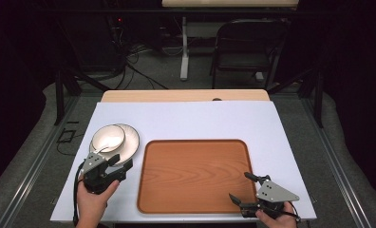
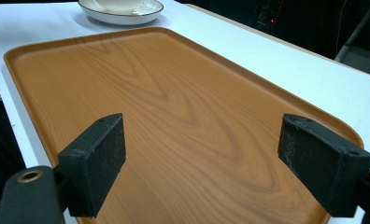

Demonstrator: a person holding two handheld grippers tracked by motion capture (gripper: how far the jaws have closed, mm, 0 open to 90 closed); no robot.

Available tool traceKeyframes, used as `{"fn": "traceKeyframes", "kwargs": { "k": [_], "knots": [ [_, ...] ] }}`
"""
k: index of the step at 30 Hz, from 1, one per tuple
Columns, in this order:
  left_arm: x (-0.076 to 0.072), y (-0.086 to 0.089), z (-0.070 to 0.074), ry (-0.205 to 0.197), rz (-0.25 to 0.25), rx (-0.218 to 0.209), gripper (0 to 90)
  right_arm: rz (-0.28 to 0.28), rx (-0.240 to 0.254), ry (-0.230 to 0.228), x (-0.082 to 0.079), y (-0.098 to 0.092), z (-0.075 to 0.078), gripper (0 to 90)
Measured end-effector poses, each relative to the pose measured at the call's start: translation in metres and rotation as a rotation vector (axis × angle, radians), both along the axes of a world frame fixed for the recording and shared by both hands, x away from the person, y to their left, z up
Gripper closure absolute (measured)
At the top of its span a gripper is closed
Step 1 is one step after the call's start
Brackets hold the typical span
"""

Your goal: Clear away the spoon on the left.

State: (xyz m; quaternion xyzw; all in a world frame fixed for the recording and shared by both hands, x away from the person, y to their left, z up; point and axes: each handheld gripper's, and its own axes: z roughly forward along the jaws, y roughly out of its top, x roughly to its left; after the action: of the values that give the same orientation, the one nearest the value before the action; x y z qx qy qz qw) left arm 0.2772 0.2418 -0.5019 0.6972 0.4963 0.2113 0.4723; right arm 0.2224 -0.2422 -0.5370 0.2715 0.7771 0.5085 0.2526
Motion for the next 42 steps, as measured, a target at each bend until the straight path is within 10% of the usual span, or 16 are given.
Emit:
{"fn": "traceKeyframes", "kwargs": {
  "k": [14,42],
  "knots": [
    [0.009,0.017,0.01,0.056,0.047,0.07,41.4,0.0,-0.005,0.009,0.0,0.001,-0.001,14.8],
    [0.029,0.055,0.016,0.137,0.18,0.072,84.4,0.004,-0.011,0.009,0.0,0.001,-0.001,14.8]
  ]
}}
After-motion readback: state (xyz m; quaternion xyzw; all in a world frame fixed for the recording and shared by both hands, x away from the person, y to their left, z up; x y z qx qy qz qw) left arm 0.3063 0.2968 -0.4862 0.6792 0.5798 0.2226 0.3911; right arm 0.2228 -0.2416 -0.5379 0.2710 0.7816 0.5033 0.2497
